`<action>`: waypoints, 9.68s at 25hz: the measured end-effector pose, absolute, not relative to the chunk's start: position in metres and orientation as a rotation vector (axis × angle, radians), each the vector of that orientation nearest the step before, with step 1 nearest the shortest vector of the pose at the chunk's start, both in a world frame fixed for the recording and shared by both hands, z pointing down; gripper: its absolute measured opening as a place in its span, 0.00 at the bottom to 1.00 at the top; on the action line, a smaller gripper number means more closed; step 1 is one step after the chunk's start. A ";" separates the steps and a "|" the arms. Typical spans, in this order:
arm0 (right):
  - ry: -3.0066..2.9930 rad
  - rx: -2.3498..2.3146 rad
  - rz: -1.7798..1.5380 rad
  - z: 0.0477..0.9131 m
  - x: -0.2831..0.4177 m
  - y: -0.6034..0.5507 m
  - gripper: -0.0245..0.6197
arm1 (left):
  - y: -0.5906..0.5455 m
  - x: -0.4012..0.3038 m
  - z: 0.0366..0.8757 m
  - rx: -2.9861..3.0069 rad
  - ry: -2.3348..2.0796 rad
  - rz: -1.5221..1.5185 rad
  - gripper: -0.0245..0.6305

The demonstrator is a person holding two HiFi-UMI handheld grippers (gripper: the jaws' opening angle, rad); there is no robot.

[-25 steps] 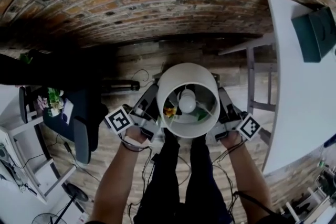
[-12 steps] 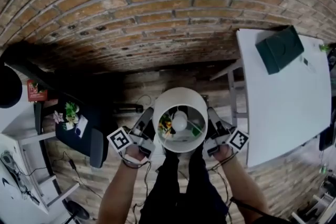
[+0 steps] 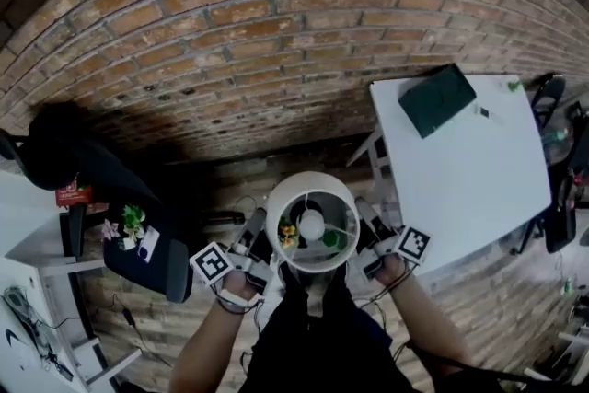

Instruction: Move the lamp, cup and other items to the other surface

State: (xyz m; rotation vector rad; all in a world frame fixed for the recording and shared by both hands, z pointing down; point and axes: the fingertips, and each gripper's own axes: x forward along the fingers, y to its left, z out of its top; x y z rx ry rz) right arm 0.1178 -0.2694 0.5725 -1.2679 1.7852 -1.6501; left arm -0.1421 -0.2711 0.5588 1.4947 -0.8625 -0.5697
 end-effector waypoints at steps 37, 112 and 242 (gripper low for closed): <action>2.000 -1.047 -1.457 0.375 0.352 -0.256 0.27 | -0.242 0.090 0.388 1.513 -0.887 -0.674 0.34; 2.675 -1.773 -1.040 0.506 0.226 0.002 0.04 | 0.041 -0.018 0.534 2.055 -1.319 0.404 0.30; 3.237 -2.036 -1.086 0.554 0.477 -0.062 0.54 | 0.071 0.105 0.530 2.164 -1.302 0.468 0.33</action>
